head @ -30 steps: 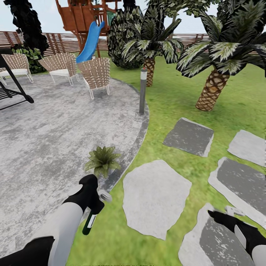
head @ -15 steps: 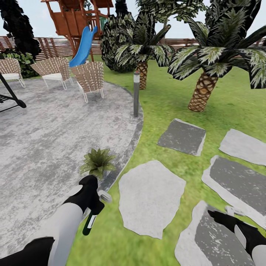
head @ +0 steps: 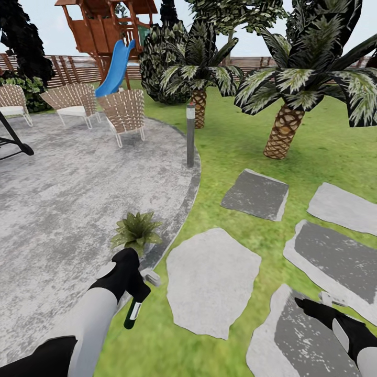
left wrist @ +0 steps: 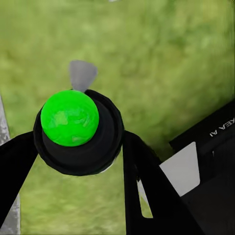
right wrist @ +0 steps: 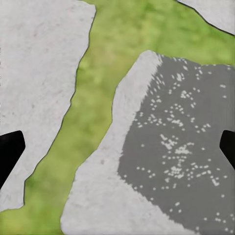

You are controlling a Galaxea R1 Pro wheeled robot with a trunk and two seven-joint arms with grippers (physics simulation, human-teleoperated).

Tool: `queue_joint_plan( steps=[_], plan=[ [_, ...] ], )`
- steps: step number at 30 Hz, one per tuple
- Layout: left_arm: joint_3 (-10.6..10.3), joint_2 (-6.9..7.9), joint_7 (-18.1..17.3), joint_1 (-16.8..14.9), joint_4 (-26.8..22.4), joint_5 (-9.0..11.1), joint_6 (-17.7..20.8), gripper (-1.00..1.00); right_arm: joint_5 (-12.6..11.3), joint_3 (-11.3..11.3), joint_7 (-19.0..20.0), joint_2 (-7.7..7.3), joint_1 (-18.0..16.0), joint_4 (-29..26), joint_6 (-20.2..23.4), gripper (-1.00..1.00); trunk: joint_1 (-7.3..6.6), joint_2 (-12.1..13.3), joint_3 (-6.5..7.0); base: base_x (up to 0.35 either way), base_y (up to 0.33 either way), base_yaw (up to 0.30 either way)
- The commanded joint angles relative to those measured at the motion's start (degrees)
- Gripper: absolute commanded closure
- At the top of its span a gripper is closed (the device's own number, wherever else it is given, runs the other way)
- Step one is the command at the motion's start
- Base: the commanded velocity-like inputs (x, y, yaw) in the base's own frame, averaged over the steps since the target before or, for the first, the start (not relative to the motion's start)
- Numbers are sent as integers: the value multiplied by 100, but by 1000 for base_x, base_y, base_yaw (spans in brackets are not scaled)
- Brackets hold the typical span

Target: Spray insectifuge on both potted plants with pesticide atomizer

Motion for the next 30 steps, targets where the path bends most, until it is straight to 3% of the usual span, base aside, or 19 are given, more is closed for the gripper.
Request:
queue_joint_plan(
  steps=[1, 2, 3, 6, 8, 11, 14, 30],
  plan=[
    [45, -10, -49, -4, -6, 21, 29, 100, 58, -49, 46, 3, -2, -11, 30, -100, -1, -2, -5, 0, 0, 0],
    [49, -10, -48, -4, -2, 134, 26, 100, 57, -49, 48, 3, -3, -11, 30, -100, -1, -2, -5, 0, 0, 0],
    [53, -6, -46, 1, 4, 438, 22, 100, 54, -49, 50, 3, -3, -11, 35, -100, -1, -2, -5, 0, 0, 0],
    [70, 20, -36, 56, 20, 971, 13, 100, 57, -49, 51, 3, -4, -16, 39, -100, -1, -2, -5, 0, 0, 0],
    [73, 29, -34, 75, 21, 1039, 10, 100, 56, -52, 52, 3, -5, -162, 39, -100, -1, -2, -5, 0, 0, 0],
    [74, 33, -34, 89, 21, 1078, 9, 100, 60, -48, 52, 8, -2, -1382, 47, -100, -1, -2, -5, 0, 0, 0],
    [74, 33, -34, 90, 22, 1083, 9, 100, 60, -42, 52, 6, -4, -1825, 54, -100, -1, -2, -5, 0, 0, 0],
    [73, 25, -34, 145, 30, 1092, 9, 100, 69, -34, 52, 8, -2, -1953, 66, -100, -1, -2, -5, 0, 0, 0]
  ],
)
